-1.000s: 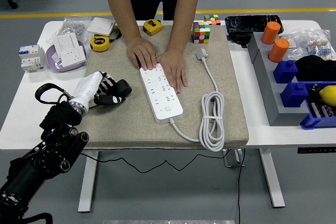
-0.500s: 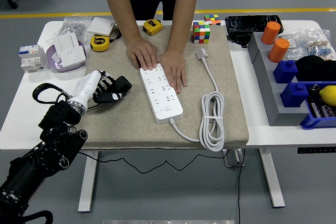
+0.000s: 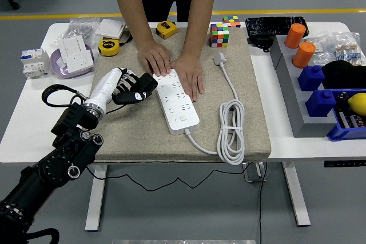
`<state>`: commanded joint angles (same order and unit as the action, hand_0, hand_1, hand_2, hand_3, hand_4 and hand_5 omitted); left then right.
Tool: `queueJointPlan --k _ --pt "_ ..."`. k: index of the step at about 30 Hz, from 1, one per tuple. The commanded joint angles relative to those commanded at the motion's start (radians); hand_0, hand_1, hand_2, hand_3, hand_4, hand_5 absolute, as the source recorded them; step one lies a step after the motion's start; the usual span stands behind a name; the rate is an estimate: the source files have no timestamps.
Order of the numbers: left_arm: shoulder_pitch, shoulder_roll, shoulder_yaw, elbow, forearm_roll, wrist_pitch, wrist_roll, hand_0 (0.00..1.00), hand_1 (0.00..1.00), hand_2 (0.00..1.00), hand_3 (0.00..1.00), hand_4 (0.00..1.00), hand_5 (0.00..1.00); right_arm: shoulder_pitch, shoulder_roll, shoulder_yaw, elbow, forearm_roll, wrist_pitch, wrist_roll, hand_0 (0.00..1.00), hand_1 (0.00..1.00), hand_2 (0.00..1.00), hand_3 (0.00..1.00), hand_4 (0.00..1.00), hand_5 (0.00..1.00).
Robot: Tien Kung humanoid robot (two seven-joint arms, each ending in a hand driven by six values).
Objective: Pick up the plug,place it near the board,insert it into the board,press the button
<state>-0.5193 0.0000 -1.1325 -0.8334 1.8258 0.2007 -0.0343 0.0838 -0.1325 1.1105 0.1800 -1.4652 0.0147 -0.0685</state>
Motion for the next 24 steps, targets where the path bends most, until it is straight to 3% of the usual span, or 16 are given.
queueJointPlan --k 5,10,13,14,18,20,24 --pt "-0.044 0.0 0.113 -0.022 -0.112 -0.019 0.001 0.338 0.368 0.406 0.456 0.634 0.169 0.0 0.002 0.003 0.0 0.001 0.0 0.0 0.805 0.716 0.694 0.607 0.889 0.569" --pt "-0.081 0.007 0.206 -0.001 -0.21 -0.06 0.005 0.354 0.397 0.416 0.468 0.614 0.134 0.001 0.003 0.005 0.0 0.004 -0.001 0.0 0.805 0.716 0.693 0.605 0.889 0.569" --pt "-0.087 0.007 0.212 0.009 -0.22 -0.077 0.009 0.354 0.397 0.416 0.468 0.614 0.134 0.002 0.003 0.006 0.0 0.004 -0.001 -0.001 0.805 0.716 0.693 0.605 0.889 0.569" --pt "-0.088 0.006 0.21 0.013 -0.216 -0.079 0.01 0.389 0.457 0.446 0.494 0.586 0.061 0.002 0.003 0.007 0.0 0.003 -0.001 -0.001 0.805 0.716 0.693 0.607 0.889 0.569" --pt "-0.088 0.006 0.191 0.034 -0.191 -0.084 0.013 0.389 0.457 0.446 0.494 0.586 0.061 0.003 0.003 0.004 0.0 0.005 -0.001 0.0 0.805 0.716 0.693 0.607 0.889 0.569" --pt "-0.084 0.005 0.174 0.042 -0.156 -0.074 0.015 0.412 0.505 0.47 0.506 0.556 0.002 0.003 0.003 0.004 0.0 0.005 -0.001 0.0 0.806 0.716 0.694 0.605 0.889 0.569" --pt "-0.074 0.006 0.143 0.044 -0.091 -0.049 0.014 0.412 0.505 0.47 0.506 0.556 0.002 0.0 0.003 0.007 0.0 0.0 0.0 0.0 0.806 0.716 0.694 0.605 0.889 0.569"
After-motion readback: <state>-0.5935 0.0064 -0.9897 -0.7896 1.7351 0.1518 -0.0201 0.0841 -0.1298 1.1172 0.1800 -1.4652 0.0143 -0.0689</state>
